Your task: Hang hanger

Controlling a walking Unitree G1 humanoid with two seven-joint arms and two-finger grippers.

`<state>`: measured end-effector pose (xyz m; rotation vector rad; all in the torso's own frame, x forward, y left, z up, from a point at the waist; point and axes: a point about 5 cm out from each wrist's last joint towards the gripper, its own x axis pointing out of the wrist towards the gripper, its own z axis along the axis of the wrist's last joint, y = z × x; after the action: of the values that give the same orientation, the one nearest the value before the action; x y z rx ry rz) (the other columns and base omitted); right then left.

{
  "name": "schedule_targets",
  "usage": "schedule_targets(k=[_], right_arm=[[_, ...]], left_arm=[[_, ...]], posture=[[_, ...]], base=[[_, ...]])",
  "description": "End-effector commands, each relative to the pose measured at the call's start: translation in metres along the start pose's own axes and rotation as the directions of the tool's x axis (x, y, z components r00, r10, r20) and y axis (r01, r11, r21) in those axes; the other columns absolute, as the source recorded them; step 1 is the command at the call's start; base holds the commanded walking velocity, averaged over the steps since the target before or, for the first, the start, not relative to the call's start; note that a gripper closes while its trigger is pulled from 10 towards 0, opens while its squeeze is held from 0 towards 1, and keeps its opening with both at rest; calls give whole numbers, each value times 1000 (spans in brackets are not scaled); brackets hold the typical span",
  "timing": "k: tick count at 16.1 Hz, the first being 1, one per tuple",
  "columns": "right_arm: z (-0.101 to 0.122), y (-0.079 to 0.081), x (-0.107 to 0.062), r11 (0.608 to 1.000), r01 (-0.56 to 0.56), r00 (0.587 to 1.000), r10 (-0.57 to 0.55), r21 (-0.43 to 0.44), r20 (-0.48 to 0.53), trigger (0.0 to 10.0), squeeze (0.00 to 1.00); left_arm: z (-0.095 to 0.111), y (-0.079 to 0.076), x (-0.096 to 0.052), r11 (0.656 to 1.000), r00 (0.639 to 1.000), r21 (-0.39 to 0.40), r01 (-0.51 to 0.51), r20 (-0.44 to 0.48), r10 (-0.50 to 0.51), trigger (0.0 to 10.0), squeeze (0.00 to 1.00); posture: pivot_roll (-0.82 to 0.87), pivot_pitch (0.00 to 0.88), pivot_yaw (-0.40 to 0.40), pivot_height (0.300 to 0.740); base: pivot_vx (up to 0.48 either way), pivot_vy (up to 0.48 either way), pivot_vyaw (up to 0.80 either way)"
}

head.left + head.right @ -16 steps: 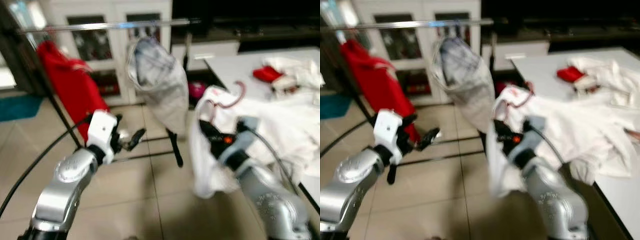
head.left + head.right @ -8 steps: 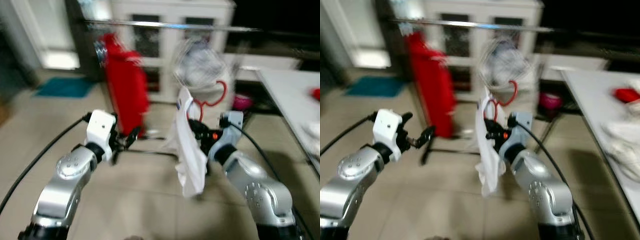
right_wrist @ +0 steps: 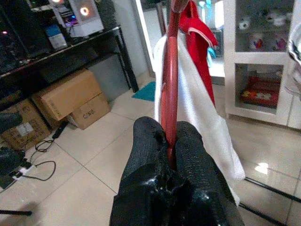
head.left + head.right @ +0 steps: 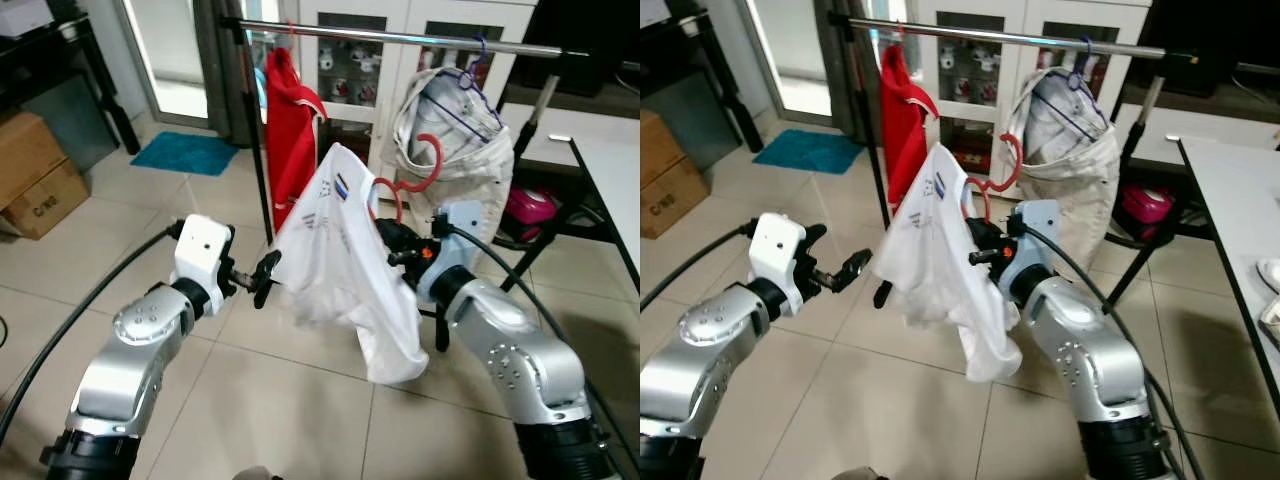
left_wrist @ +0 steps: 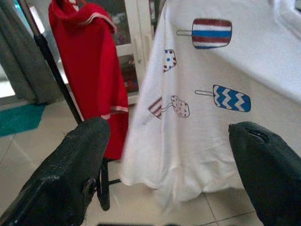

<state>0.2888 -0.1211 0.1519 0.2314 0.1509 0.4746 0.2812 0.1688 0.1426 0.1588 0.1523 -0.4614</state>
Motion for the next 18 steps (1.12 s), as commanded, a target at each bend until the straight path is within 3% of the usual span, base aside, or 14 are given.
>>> schedule_targets(k=[1, 2, 4, 5, 6, 11, 12, 13, 18], right_arm=[[15, 8, 3, 998, -62, 997, 63, -14, 52, 10000, 0], [16, 10, 3, 997, -80, 995, 81, -21, 51, 10000, 0], [17, 14, 5, 992, -118, 992, 120, -50, 30, 10000, 0], [18, 17, 6, 988, -140, 990, 142, -65, 18, 10000, 0], [18, 19, 6, 985, -156, 987, 158, -76, 14, 10000, 0], [22, 26, 4, 967, -204, 978, 208, -155, 6, 10000, 0], [23, 30, 2, 958, -234, 971, 238, -163, 9, 10000, 0], [23, 32, 2, 955, -249, 967, 254, -164, 11, 10000, 0], [25, 36, -1, 945, -282, 957, 288, -164, 19, 10000, 0]], left_arm=[[5, 5, 3, 1000, 1000, 13, 6, 4, -6, 10000, 1000], [7, 5, 6, 1000, 1000, 15, 17, 10, -17, 10000, 1000], [16, -4, 17, 991, 990, 1, 134, 39, -134, 10000, 1000], [21, -12, 22, 974, 972, -12, 226, 61, -225, 10000, 169], [24, -13, 26, 968, 966, -4, 251, 67, -251, 10000, 0], [48, -21, 50, 946, 934, -1, 325, 158, -321, 10000, 0], [55, -16, 59, 961, 942, 23, 276, 192, -276, 1882, 0], [59, -13, 63, 967, 944, 24, 255, 208, -254, 0, 0], [59, -16, 71, 952, 931, 47, 302, 203, -305, 0, 0]], posture=[[-80, 0, -4, 740], [-80, 0, -7, 740], [-85, 0, -13, 740], [-88, 0, -13, 740], [-93, 0, -13, 740], [-108, 0, -8, 740], [-110, 0, -7, 740], [-111, 0, -6, 740], [-119, 0, -1, 740]], base=[[0, 0, 0], [0, 0, 0], [0, 0, 0], [0, 0, 0], [0, 0, 0], [0, 0, 0], [0, 0, 0], [0, 0, 0], [0, 0, 0]])
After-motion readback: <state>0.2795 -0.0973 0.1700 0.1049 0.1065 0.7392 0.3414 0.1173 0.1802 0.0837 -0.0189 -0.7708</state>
